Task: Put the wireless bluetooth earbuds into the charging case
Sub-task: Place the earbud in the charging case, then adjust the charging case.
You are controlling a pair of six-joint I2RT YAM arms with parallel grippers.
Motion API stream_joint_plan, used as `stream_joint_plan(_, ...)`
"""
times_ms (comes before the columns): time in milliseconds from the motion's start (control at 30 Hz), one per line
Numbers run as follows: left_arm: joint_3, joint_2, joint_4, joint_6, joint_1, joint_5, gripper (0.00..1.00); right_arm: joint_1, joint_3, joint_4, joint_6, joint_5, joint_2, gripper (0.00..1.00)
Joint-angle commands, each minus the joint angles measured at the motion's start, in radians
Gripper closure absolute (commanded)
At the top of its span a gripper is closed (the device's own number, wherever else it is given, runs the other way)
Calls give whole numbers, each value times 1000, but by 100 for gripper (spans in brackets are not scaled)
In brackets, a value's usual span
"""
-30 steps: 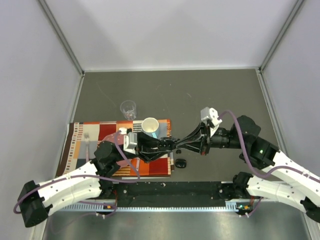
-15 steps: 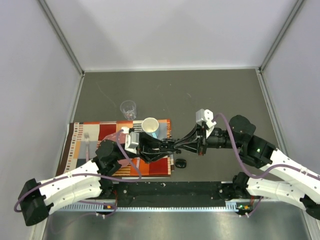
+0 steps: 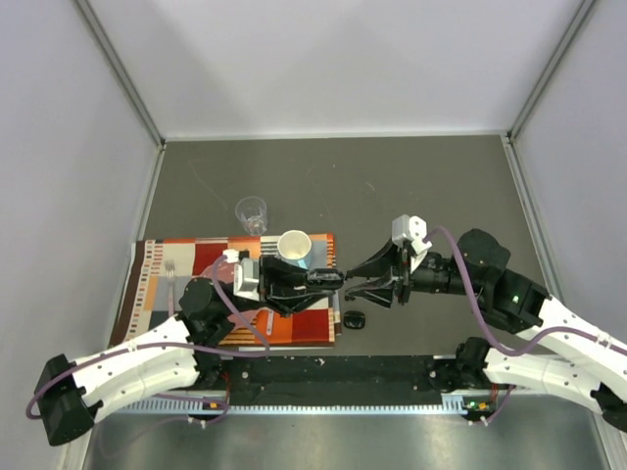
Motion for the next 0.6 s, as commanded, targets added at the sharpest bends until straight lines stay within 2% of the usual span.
stream_joint_plan(0, 5, -20, 103, -11, -4, -6, 100, 6, 22, 9, 15, 40, -15, 59)
stream_joint_plan(233, 3, -27, 88, 4, -4, -9, 100, 6, -4, 62, 55, 94, -81, 55)
stream_joint_plan(367, -13, -58, 56, 27, -4, -40, 100, 6, -33, 87, 93, 166, -122, 39)
stream_joint_plan(567, -4, -84, 25, 70, -4, -107, 100, 8, -45, 14, 191, 361, -184, 28)
